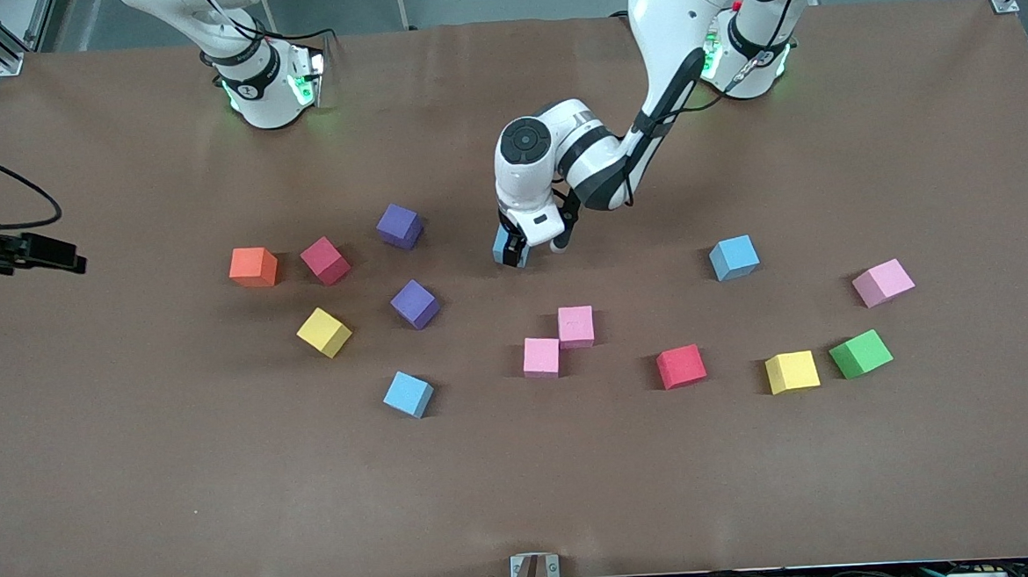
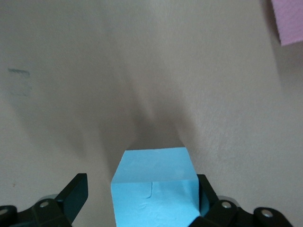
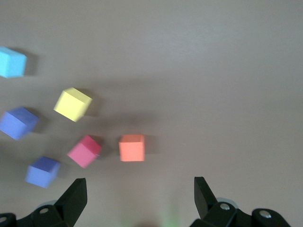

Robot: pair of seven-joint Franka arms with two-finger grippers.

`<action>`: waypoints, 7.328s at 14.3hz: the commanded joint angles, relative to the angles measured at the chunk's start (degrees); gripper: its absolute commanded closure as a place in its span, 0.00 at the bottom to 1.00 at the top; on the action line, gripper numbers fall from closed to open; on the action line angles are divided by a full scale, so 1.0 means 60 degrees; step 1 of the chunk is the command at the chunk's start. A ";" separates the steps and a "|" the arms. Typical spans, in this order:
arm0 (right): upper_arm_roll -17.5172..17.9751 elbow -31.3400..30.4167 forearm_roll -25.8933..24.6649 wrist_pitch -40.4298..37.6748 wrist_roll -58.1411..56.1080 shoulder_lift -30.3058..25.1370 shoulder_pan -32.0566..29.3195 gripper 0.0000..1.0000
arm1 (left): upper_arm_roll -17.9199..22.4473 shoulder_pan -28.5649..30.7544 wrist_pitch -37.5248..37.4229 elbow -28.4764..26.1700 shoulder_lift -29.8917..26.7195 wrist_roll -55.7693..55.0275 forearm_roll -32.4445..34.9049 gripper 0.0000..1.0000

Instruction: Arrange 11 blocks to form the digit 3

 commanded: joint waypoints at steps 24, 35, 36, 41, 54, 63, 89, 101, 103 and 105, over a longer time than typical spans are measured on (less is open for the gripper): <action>0.0042 -0.8977 0.0267 0.9405 1.0108 -0.1356 0.6292 0.00 | -0.1245 -0.0085 0.0722 -0.2342 -0.1360 1.0048 0.1447 0.84; 0.0028 -1.0163 0.0135 1.2685 1.0005 0.0446 0.7200 0.00 | -0.1128 -0.0144 0.0707 -0.1698 -0.0730 0.9770 0.1433 0.71; 0.0028 -1.0149 0.0121 1.2716 1.0005 0.0535 0.7274 0.00 | -0.1128 -0.0115 0.0707 -0.1698 -0.0730 0.9770 0.1433 0.47; 0.0042 -1.0237 0.0135 1.2555 1.0020 0.0521 0.7524 0.00 | -0.0996 -0.0085 -0.0079 -0.1582 -0.1065 0.9726 0.1433 0.00; 0.0042 -0.9900 0.0252 1.1558 1.3483 0.0389 0.7523 1.00 | -0.0981 0.2857 -0.3277 0.2107 -0.0968 1.2382 0.1346 0.00; 0.0130 -0.9783 0.0267 1.1939 1.9551 0.0447 0.8679 1.00 | -0.0996 0.3372 -0.2589 0.3488 0.1101 1.4678 0.1156 0.00; 0.0145 -0.7293 0.0267 1.0870 2.2544 0.2293 1.0424 1.00 | -0.0937 0.3840 -0.2325 0.3195 0.1585 1.3492 0.0261 0.64; 0.0145 -0.6897 0.0267 1.0900 2.2852 0.2586 1.0497 1.00 | -0.1185 0.4793 -0.2242 -0.1911 -0.3172 0.8706 -0.1068 0.66; 0.0145 -0.6882 0.0267 1.0914 2.2852 0.2601 1.0512 1.00 | -0.1711 0.4793 -0.1610 -0.2866 -0.3687 0.7157 -0.1292 0.66; 0.0145 -0.6882 0.0267 1.0914 2.2866 0.2601 1.0512 1.00 | -0.2253 0.4778 -0.1316 -0.3235 -0.3777 0.5311 -0.1292 0.66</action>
